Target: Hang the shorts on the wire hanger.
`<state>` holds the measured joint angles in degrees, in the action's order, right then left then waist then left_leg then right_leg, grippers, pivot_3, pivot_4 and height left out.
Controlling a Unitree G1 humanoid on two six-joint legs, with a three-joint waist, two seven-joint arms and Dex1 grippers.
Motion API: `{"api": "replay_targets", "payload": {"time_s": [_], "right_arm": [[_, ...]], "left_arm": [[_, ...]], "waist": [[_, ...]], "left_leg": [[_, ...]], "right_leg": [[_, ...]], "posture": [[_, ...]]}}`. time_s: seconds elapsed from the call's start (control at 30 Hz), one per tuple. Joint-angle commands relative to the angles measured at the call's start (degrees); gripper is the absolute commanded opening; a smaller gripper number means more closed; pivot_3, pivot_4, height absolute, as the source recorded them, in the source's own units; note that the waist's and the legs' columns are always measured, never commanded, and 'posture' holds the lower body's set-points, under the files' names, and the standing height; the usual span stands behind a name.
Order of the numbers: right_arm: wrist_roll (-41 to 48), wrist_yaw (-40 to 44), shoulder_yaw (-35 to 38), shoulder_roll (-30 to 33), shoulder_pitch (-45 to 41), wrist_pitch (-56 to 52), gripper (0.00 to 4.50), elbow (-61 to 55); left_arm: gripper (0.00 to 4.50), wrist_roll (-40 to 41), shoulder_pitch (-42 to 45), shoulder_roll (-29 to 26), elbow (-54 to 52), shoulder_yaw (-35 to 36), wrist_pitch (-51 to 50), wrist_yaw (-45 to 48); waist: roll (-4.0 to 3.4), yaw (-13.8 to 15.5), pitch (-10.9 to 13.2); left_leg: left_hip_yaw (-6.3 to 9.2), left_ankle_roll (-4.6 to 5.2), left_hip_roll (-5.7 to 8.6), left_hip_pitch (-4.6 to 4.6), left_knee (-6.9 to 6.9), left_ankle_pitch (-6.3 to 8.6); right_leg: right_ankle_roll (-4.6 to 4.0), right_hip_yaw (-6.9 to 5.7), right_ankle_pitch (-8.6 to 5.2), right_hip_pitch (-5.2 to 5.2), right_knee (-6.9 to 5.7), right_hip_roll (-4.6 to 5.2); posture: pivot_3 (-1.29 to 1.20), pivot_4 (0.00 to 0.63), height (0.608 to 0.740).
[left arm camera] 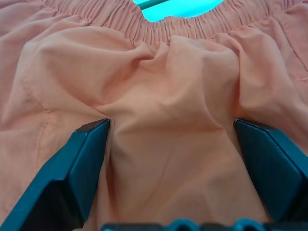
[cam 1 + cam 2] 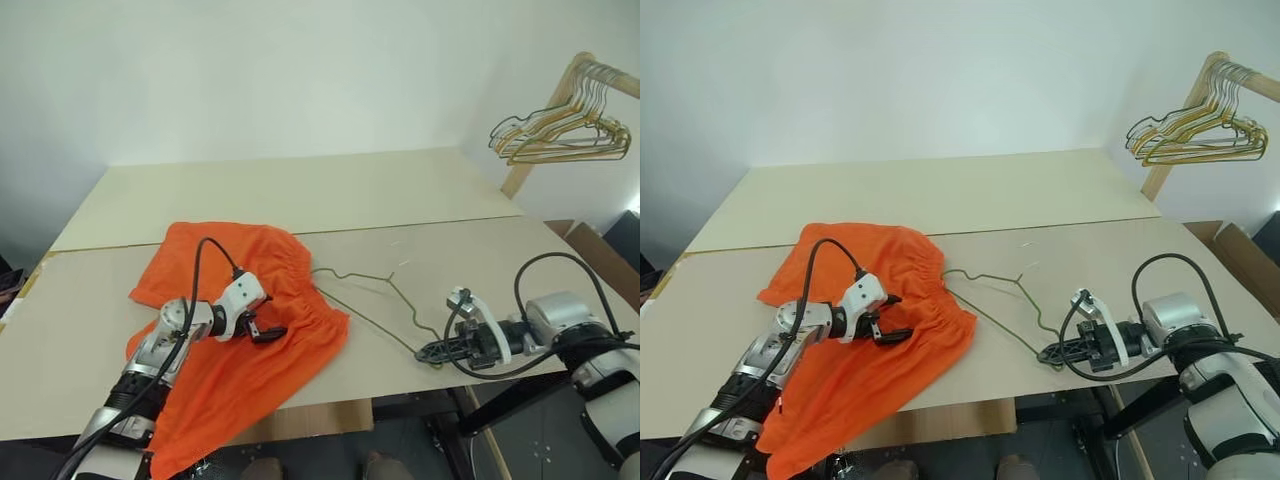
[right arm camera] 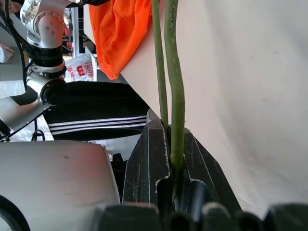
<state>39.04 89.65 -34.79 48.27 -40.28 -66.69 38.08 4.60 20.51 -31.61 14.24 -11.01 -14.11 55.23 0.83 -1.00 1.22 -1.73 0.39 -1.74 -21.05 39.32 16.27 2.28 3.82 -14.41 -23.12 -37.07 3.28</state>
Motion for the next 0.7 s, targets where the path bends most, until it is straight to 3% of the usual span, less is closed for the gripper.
{"api": "replay_targets", "payload": {"time_s": [0.03, 0.17, 0.33, 0.53, 0.7], "right_arm": [[0.0, 2.9, 0.7, -3.2, -4.9, 1.1, 0.0, 5.5], [-0.2, 2.9, 1.5, -5.2, -8.0, 1.7, 0.0, 10.7], [2.3, 2.9, -4.3, -2.6, -7.7, 4.7, 0.0, 3.8], [-5.2, 2.9, -2.6, -9.5, -14.2, 7.4, 0.0, 17.6], [-9.5, 2.9, -4.3, -12.3, -16.5, 11.1, 0.0, 21.8]], "left_arm": [[4.49, -0.1, -0.4, -0.2, -1.4, -0.2, 1.1, 0.7], [4.49, -0.2, -0.2, -0.1, -1.3, -0.4, 1.7, 0.8], [4.49, -0.7, 0.1, -0.1, -0.8, -0.6, 2.6, 0.9], [4.49, -0.8, -0.1, -0.3, -0.7, -0.9, 3.4, 1.4], [4.49, -0.8, -0.1, -0.1, -0.6, -1.1, 4.0, 1.6]], "waist": [[0.0, -0.1, 0.0], [0.0, 0.2, 0.0], [-0.01, 0.5, 0.0], [-0.02, -0.1, 0.0], [-0.03, 0.0, 0.0]], "left_leg": [[0.0, 0.0, 0.0, 0.02, 0.0, 0.0], [0.0, 0.0, 0.01, -0.01, 0.0, 0.0], [0.01, 0.0, 0.01, -0.08, 0.0, 0.0], [-0.01, 0.0, 0.0, 0.0, 0.0, 0.0], [0.0, 0.0, 0.01, -0.07, 0.0, 0.0]], "right_leg": [[0.0, 0.01, 0.0, 0.0, -0.01, -0.02], [0.0, 0.0, 0.0, -0.01, 0.01, 0.0], [0.0, -0.01, 0.0, -0.05, 0.04, 0.03], [0.0, 0.0, 0.0, -0.01, -0.04, 0.0], [0.0, -0.01, 0.0, -0.06, -0.01, 0.01]], "posture": [[0.02, 0.0, 0.74], [0.02, 0.0, 0.74], [0.02, 0.0, 0.74], [0.01, 0.0, 0.74], [0.01, 0.0, 0.74]]}}
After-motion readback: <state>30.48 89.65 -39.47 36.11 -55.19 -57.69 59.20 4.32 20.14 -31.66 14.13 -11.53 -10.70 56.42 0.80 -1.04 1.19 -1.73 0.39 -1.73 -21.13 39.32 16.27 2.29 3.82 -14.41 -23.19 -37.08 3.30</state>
